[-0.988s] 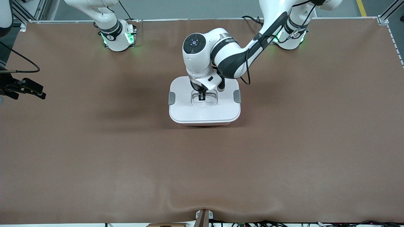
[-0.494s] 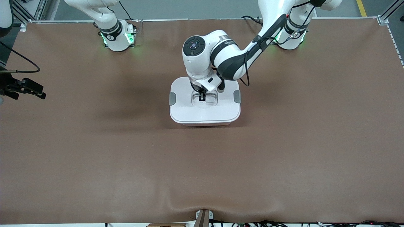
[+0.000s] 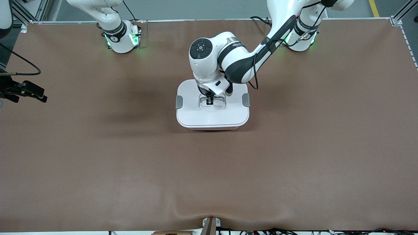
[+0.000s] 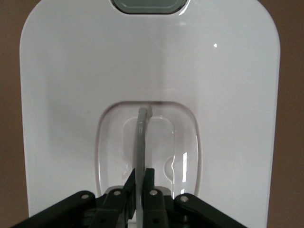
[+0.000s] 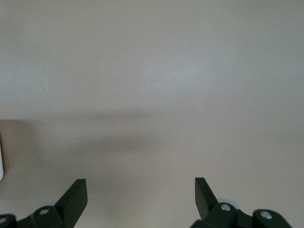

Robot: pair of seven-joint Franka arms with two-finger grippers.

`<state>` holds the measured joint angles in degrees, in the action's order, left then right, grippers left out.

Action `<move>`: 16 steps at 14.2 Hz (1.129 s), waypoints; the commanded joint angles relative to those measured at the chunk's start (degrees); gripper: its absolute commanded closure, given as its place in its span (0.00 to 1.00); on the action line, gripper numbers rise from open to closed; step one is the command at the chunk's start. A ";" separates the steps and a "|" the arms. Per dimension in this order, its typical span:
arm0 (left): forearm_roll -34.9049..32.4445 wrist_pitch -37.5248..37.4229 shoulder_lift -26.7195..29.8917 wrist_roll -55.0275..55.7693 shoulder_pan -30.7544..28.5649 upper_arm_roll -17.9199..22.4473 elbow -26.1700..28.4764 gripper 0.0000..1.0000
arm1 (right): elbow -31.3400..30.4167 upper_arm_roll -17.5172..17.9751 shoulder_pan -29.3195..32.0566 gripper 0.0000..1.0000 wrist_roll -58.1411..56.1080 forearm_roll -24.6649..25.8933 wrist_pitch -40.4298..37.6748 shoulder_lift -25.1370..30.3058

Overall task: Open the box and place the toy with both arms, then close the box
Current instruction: 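Lower the lid onto the box and press it down with the left gripper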

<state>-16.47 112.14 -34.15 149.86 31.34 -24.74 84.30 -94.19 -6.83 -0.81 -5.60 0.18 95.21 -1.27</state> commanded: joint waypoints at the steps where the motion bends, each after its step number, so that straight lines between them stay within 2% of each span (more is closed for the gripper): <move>1: -1.29 -0.78 0.13 0.96 -0.05 -0.13 0.43 1.00 | 0.24 0.51 1.07 0.00 -0.12 0.08 -1.26 0.30; 7: -1.29 -0.87 0.05 0.26 -0.13 -0.13 0.96 1.00 | 0.76 0.51 1.16 0.00 -0.12 -0.18 -1.17 0.30; 9: -1.29 -0.87 0.05 0.08 -0.31 -0.13 0.87 0.83 | 0.85 0.51 1.07 0.00 -0.12 -0.18 -1.08 0.21; 10: -1.38 -0.87 0.05 -0.10 -0.40 -0.13 0.78 0.47 | 0.85 0.51 1.24 0.00 -0.12 -0.18 -1.08 0.21; 11: -1.29 -0.78 0.13 -0.71 -0.75 -0.13 0.52 0.41 | 0.94 0.51 1.16 0.00 -0.20 -0.10 -1.08 0.13; 12: -1.29 -0.87 0.13 -1.58 -0.84 -0.13 0.34 0.30 | 0.94 0.51 1.16 0.00 -0.20 -0.10 -1.08 -0.14; 13: -1.38 -0.78 0.31 -2.29 -1.36 -0.13 0.08 0.12 | 1.12 0.51 1.16 0.00 -0.20 -0.10 -1.00 -0.14; 14: -1.38 -0.78 0.57 -3.60 -1.97 -0.13 -0.27 0.00 | 1.20 0.51 1.25 0.00 -0.20 -0.10 -0.99 -0.14; 16: -1.11 -0.87 2.23 -6.94 -3.29 -0.13 -0.36 0.00 | 1.82 0.51 1.25 0.00 -0.20 -0.01 -1.08 -0.14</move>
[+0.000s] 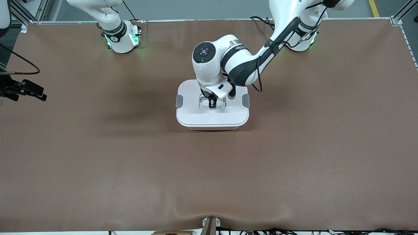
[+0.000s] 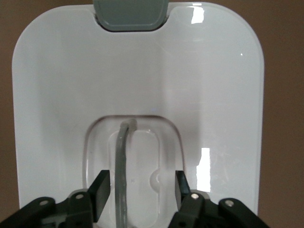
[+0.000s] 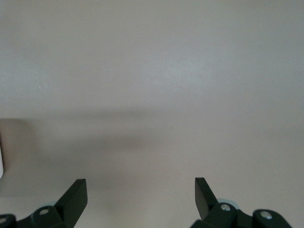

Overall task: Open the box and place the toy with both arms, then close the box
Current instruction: 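Open the left gripper and release the lid handle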

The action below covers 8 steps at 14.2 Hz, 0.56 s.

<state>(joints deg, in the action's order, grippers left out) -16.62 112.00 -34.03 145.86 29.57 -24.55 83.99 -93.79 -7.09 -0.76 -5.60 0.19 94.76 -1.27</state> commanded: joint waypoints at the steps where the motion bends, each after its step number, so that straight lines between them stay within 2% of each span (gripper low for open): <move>1: -0.52 -0.73 2.82 -5.04 -2.58 -0.41 -0.49 0.00 | 1.42 0.76 1.20 0.00 -0.20 -0.01 -0.63 -0.13; 3: -0.34 -2.65 4.84 -9.52 -5.12 -0.94 -1.28 0.00 | 1.42 0.68 1.20 0.00 -0.20 -0.01 -0.63 -0.22; 8: 2.65 -9.42 11.43 -31.65 -12.50 -1.03 -2.52 0.00 | 1.68 0.68 1.55 0.00 -0.20 -0.01 -0.63 -0.22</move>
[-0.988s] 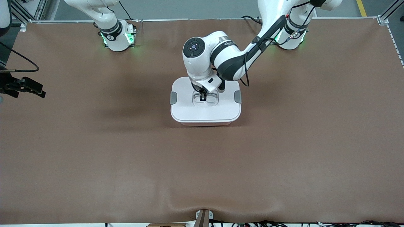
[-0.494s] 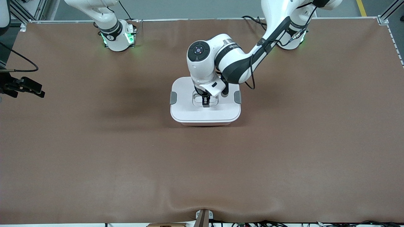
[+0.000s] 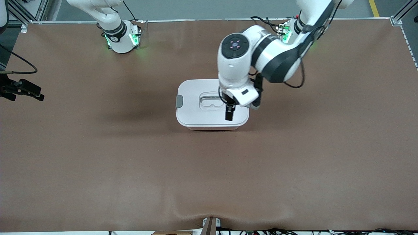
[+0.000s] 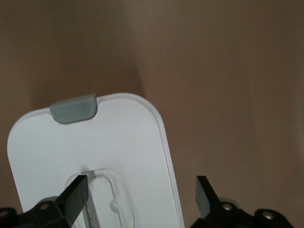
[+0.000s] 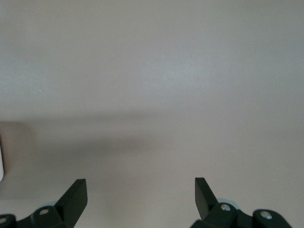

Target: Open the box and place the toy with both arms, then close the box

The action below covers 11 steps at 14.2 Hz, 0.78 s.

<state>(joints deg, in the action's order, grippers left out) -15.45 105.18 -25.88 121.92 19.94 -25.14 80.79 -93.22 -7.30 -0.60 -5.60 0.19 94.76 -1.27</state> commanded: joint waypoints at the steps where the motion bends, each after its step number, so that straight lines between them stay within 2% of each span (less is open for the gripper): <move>1: 1.48 -4.26 4.16 -12.01 -4.28 -0.52 0.69 0.00 | 1.11 0.89 1.39 0.00 -0.20 -0.01 -0.63 -0.22; 7: 3.14 -9.11 10.22 -42.24 -12.98 -0.44 0.69 0.00 | 1.29 0.89 1.31 0.00 -0.20 -0.10 -0.72 -0.22; 11: 6.04 -11.22 13.83 -56.85 -17.73 0.17 0.51 0.00 | 1.29 0.89 1.57 0.00 -0.03 -0.27 -2.39 -0.13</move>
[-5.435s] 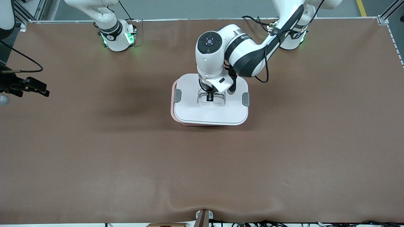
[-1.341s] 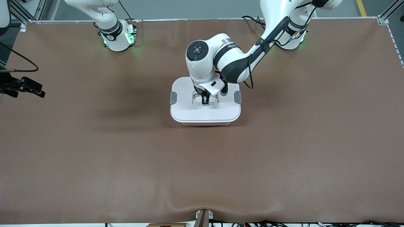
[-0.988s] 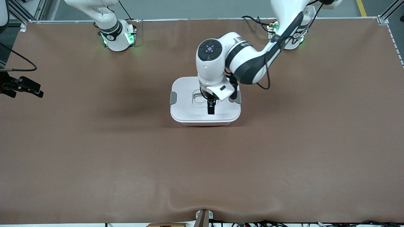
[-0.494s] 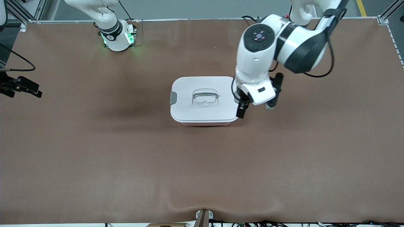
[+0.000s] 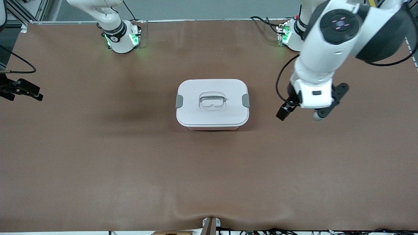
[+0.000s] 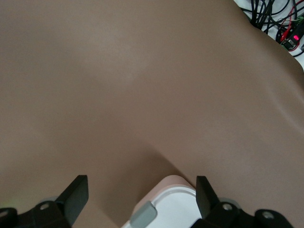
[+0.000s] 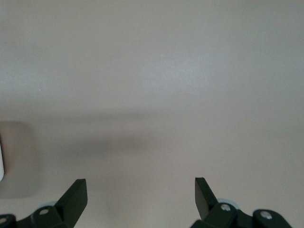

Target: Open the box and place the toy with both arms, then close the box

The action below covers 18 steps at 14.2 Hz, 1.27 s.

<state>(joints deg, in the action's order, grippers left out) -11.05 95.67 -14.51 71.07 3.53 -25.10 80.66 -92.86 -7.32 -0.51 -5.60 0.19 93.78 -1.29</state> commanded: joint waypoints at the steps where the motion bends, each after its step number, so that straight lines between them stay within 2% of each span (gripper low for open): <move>1: 1.73 -1.98 3.43 -7.34 -1.50 0.14 0.73 0.00 | 0.93 0.91 1.39 0.00 -0.12 -0.27 -1.41 -0.21; 4: 2.09 -2.95 3.79 -11.55 -2.29 0.49 0.73 0.00 | 0.93 0.99 1.30 0.00 -0.12 -0.27 -1.50 -0.21; 5: 2.09 -3.99 4.40 -16.45 -1.77 2.06 0.73 0.00 | 0.93 0.99 1.30 0.00 -0.12 -0.27 -1.50 -0.21; 7: 4.00 -7.07 6.15 -30.48 0.42 7.67 0.73 0.00 | 0.84 0.99 1.12 0.00 -0.12 -0.27 -1.59 -0.21; 8: 5.41 -7.86 7.03 -36.13 2.61 11.79 0.73 0.00 | 0.84 0.99 1.21 0.00 -0.03 -0.27 -1.59 -0.21; 10: 8.05 -9.45 8.88 -43.18 6.12 19.00 0.99 0.00 | 0.93 0.99 1.03 0.00 -0.29 -0.27 -3.16 -0.12; 14: 8.24 -11.29 12.48 -53.64 11.76 28.51 1.87 0.00 | 1.28 1.17 0.86 0.00 -0.29 -0.27 -3.61 -0.12; 18: 8.59 -11.74 16.70 -57.00 9.93 28.71 5.82 0.00 | 1.37 1.17 1.21 0.00 -0.29 -0.10 -3.35 -0.21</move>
<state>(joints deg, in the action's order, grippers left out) -3.42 83.66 -1.11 16.55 13.66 3.19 82.76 -92.56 -6.94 -0.48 -5.63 0.18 91.18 -1.32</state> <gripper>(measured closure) 0.000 0.000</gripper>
